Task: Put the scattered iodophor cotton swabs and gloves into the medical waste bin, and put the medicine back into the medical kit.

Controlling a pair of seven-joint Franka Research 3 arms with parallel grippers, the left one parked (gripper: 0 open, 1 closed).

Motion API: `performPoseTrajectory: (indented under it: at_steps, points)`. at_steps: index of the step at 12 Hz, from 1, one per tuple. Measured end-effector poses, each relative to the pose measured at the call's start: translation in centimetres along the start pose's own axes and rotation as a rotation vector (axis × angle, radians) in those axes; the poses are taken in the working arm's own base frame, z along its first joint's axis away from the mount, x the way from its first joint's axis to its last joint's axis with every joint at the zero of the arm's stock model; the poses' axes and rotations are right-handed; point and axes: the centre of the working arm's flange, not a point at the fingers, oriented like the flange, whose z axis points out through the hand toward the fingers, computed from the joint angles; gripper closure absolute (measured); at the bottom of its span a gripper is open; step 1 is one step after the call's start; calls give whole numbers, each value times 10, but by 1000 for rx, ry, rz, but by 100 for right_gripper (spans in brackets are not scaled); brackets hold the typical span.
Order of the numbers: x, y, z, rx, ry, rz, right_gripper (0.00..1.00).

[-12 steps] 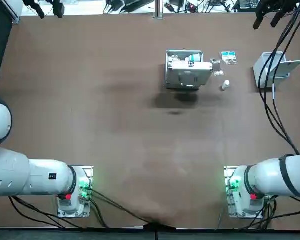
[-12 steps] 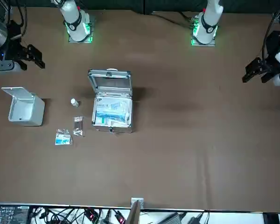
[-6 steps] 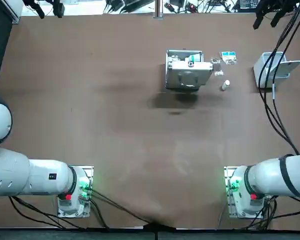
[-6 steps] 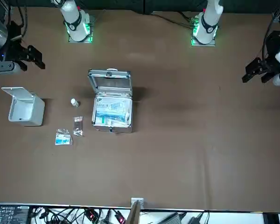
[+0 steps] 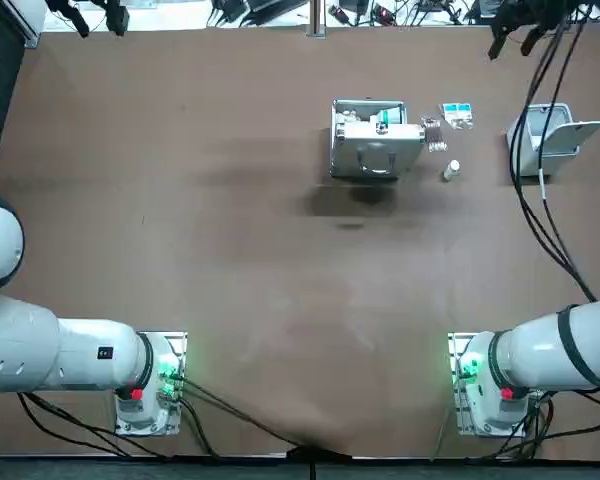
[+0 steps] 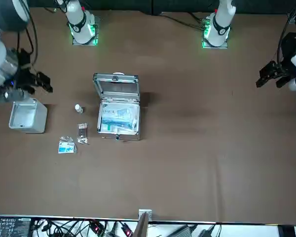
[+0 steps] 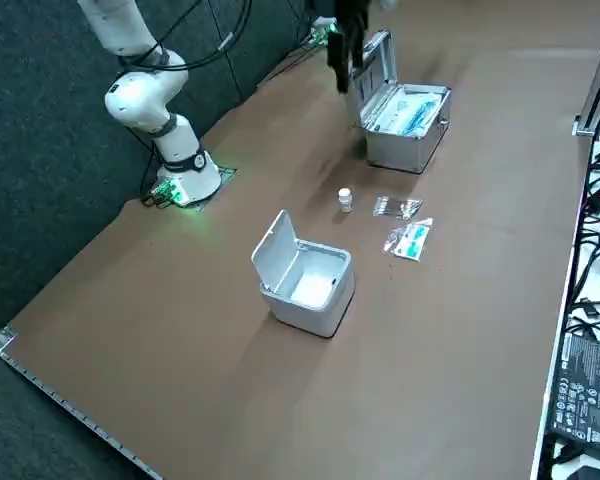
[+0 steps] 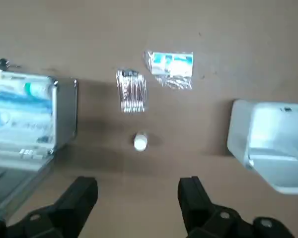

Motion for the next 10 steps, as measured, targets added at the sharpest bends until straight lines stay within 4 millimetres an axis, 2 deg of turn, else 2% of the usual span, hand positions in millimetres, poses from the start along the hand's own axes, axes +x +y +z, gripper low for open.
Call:
performPoseTrajectory:
  at_steps: [1,2,4,6,10]
  points:
    - [13,0,17,-1,2,-1,0]
    - [36,0,52,-4,4,-11,0]
    - [55,-1,85,-6,9,-57,0]
    - [70,-3,112,-8,15,-149,0]
    - [87,-11,148,-14,21,-368,2]
